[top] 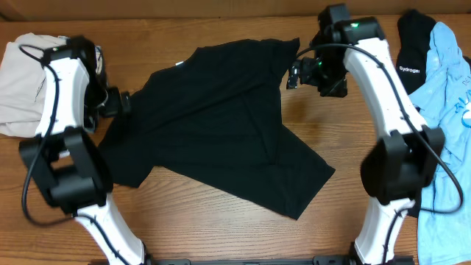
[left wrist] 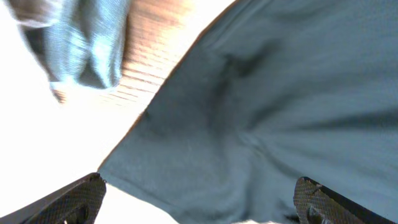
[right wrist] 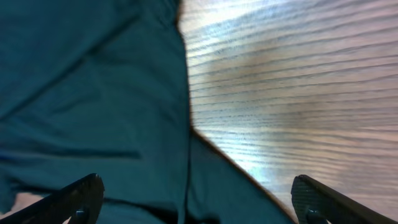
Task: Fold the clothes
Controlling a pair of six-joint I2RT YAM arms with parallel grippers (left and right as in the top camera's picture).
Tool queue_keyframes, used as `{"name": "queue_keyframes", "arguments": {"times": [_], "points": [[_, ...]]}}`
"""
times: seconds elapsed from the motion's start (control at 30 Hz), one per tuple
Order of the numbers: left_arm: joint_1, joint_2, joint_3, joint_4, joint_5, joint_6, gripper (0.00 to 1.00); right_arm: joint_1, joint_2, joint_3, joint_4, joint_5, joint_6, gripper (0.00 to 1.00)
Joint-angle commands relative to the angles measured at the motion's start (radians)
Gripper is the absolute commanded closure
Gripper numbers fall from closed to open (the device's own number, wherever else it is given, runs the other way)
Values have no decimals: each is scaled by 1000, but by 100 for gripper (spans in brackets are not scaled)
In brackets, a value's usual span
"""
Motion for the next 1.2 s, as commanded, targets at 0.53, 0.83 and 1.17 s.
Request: {"name": "queue_keyframes", "arguments": {"times": [0.53,0.83,1.17], "points": [[-69,-663,-257,-33,79,-119,0,40,-383,-330,55,16,21,0],[-69,-772,-581,210,82,-171,0,177,-416,-650,308,16,19,1],[-69,-772,-605,295,82,-170,0,261,-413,-860,508,16,23,23]]}}
